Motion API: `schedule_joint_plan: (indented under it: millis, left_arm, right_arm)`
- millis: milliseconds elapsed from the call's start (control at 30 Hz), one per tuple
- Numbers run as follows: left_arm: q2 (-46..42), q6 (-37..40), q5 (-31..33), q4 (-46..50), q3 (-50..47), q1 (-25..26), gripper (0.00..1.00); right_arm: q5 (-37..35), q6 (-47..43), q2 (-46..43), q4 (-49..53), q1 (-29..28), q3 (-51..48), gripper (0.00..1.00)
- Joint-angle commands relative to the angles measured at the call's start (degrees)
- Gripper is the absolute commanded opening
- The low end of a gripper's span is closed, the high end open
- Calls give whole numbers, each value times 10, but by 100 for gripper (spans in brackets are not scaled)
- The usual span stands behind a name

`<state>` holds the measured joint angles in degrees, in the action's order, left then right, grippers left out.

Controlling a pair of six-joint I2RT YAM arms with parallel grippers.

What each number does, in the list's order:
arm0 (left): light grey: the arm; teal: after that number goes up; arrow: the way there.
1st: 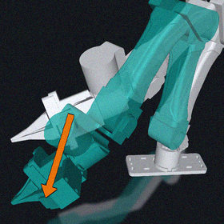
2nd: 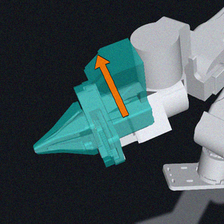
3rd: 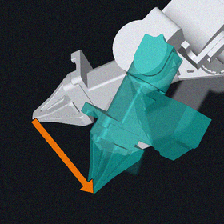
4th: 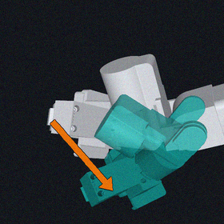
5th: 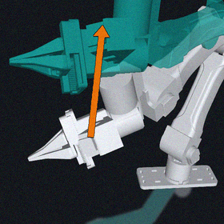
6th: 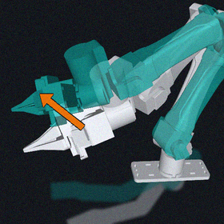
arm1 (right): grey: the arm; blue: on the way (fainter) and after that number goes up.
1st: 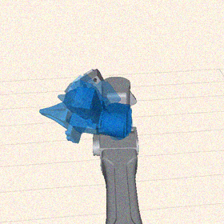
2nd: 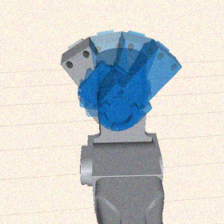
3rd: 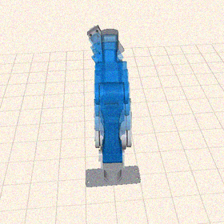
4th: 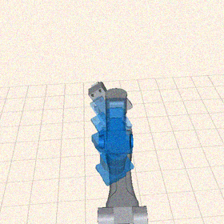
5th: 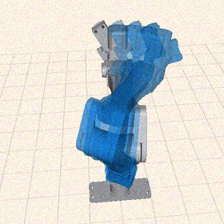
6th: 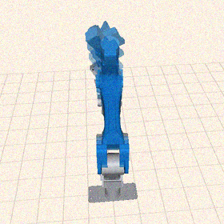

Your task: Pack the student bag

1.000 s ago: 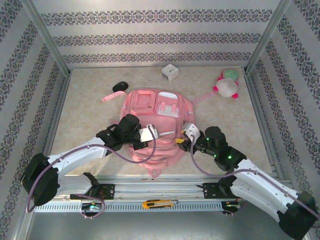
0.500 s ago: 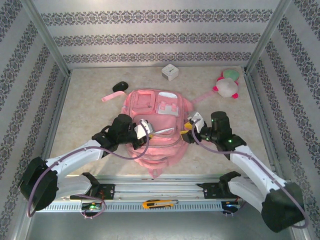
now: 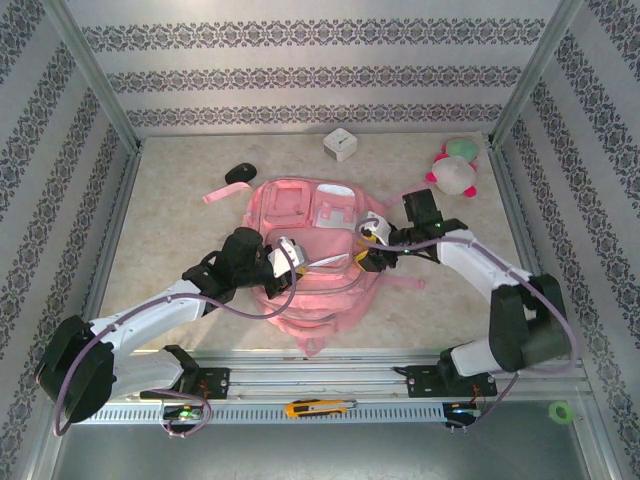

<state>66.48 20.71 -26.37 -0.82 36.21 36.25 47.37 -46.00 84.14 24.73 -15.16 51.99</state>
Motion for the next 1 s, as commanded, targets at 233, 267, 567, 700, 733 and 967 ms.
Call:
schedule_joint_plan:
  millis: [233, 267, 567, 700, 733, 967]
  left_arm:
    - [-3, -9, -14, -56, 14, -6, 0]
    - [0, -13, -8, -51, 18, -5, 0]
    - [15, -64, 98, -19, 60, -5, 0]
    - [15, -75, 128, -9, 75, -4, 0]
    - [15, -77, 129, -9, 77, -2, 0]
    - [46, -108, 142, -21, 102, 35, 0]
  right_arm:
    - [57, -99, 35, 132, -15, 62, 18]
    - [59, -86, 26, 132, -15, 59, 12]
    - [85, 31, -83, 126, -34, 9, 0]
    - [82, 99, -113, 114, -58, -2, 0]
    - [79, 125, -117, 108, -66, -2, 0]
    - [27, 350, -119, 60, -150, 17, 0]
